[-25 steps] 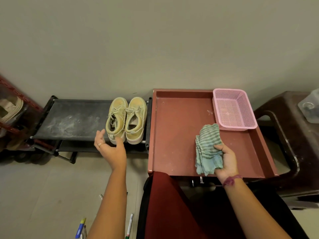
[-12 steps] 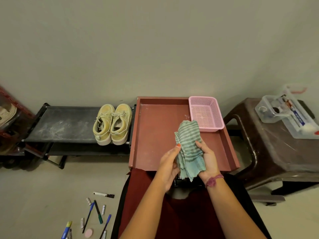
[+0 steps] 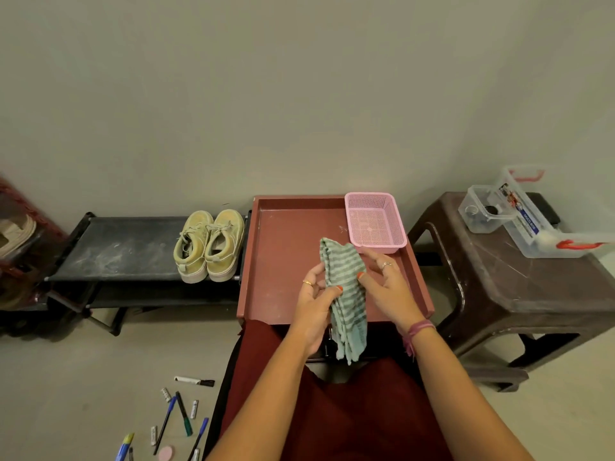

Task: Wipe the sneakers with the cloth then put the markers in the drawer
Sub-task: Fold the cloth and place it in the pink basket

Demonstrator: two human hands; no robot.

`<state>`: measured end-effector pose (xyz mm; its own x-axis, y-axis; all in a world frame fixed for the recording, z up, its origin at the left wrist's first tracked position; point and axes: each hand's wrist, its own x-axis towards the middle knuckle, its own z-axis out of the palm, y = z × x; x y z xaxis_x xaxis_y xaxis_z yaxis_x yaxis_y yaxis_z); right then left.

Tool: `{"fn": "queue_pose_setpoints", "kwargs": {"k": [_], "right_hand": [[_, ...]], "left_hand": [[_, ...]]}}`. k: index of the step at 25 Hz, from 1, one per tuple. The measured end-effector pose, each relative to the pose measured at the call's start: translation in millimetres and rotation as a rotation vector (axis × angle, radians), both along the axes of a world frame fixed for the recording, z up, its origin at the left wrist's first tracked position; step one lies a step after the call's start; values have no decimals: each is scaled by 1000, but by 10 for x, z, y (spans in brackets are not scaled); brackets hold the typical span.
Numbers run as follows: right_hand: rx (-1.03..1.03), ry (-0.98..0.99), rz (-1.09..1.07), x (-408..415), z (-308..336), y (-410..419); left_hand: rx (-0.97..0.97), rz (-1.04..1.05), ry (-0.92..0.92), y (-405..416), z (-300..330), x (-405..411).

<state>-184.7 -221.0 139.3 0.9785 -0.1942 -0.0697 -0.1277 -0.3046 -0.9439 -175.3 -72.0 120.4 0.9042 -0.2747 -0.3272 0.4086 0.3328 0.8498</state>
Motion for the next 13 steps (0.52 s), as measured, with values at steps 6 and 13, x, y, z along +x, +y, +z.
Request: {"fn": "queue_pose_setpoints", "kwargs": {"k": [6, 13], "right_hand": [[-92, 12, 118, -35, 421, 121], [315, -33, 12, -199, 431, 277]], "left_hand": [[182, -52, -357, 46, 100, -144], [81, 4, -320, 139, 272, -223]]}}
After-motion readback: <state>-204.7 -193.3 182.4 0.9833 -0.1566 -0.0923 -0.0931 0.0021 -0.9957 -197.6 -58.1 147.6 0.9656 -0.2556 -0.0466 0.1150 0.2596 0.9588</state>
